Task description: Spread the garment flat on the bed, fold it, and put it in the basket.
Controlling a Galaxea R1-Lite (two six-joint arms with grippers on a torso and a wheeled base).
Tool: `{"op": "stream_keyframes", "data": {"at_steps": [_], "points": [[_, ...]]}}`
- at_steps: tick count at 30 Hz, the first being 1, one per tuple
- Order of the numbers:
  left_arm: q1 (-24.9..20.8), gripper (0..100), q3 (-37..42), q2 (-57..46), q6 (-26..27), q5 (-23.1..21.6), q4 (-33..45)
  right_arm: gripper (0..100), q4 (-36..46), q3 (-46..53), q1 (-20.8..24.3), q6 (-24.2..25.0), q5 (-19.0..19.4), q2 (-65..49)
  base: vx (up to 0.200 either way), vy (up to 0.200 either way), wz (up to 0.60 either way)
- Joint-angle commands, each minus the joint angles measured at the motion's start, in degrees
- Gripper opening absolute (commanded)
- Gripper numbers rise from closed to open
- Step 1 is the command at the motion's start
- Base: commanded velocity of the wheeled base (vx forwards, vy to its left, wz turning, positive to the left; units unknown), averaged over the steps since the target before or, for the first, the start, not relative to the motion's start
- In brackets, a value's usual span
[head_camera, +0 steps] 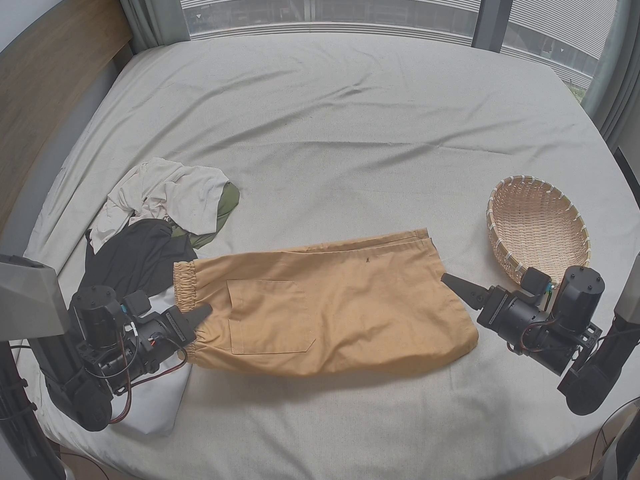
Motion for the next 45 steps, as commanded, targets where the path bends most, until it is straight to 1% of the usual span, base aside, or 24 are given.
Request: {"op": "stream_keyframes", "data": {"at_steps": [1, 4, 8, 9, 11, 13, 19, 20, 21, 22, 28, 32, 45], "points": [[-0.8, 0, -0.9, -0.4, 0.0, 0.0, -0.1, 100, 0.0, 0.0, 0.4, 0.1, 0.0, 0.7, 0.0, 0.0, 0.0], [-2.2, 0, -2.1, -2.2, -0.3, -0.2, -0.1, 100, -0.1, 0.0, 0.4, 0.1, 0.0, 1.4, 0.0, 0.0, 0.0], [-6.8, 0, -4.7, -3.6, -1.2, -0.7, -0.1, 100, -0.1, -0.4, 0.4, 0.1, 0.0, 1.5, 0.0, 0.0, 0.0], [-6.8, 0, -4.7, -3.6, -1.2, -0.7, -0.1, 100, -0.1, -0.4, 0.4, 0.1, 0.0, 1.5, 0.0, 0.0, 0.0], [-10.2, 0, -7.2, -3.4, -2.4, -0.7, -0.1, 100, -0.1, -0.4, 0.4, 0.3, 0.0, 1.4, 0.0, 0.0, 0.0], [-12.1, 0, -9.8, -3.2, -3.9, -0.7, -0.1, 100, -0.1, -0.4, 0.4, 0.9, 0.0, 1.4, 0.0, 0.0, 0.0], [-15.9, 0, -16.7, -0.9, -4.9, -0.7, -0.1, 100, -0.2, -0.4, 0.1, 1.4, 0.0, 1.3, 0.0, 0.0, 0.0], [-17.2, 0, -18.7, 0.3, -5.0, -0.7, -0.1, 100, -0.2, -0.4, 0.1, 1.4, 0.0, 1.3, 0.0, 0.0, 0.0], [-17.4, 0, -19.1, 0.7, -5.0, -0.7, -0.1, 100, -0.2, -0.4, 0.1, 1.4, 0.0, 1.3, 0.0, 0.0, 0.0], [-18.7, 0, -21.6, 2.9, -5.0, -0.7, 0.0, 100, -0.3, -0.4, 0.0, 1.4, 0.0, 1.3, 0.0, 0.0, 0.0], [-21.8, 0, -25.2, 6.4, -5.1, -0.8, 0.1, 100, -0.2, -0.8, 0.0, 1.4, 0.0, 1.1, 0.0, 0.0, 0.0], [-23.0, 0, -27.7, 8.7, -5.1, -0.8, 0.1, 100, -0.2, -0.8, -0.2, 1.4, -0.1, 1.1, 0.0, 0.0, 0.0], [-24.5, 0, -33.5, 14.6, -5.1, -2.0, 1.3, 100, -0.1, -1.2, 0.2, 1.6, -0.1, 1.3, 0.0, 0.0, 0.0]]}}
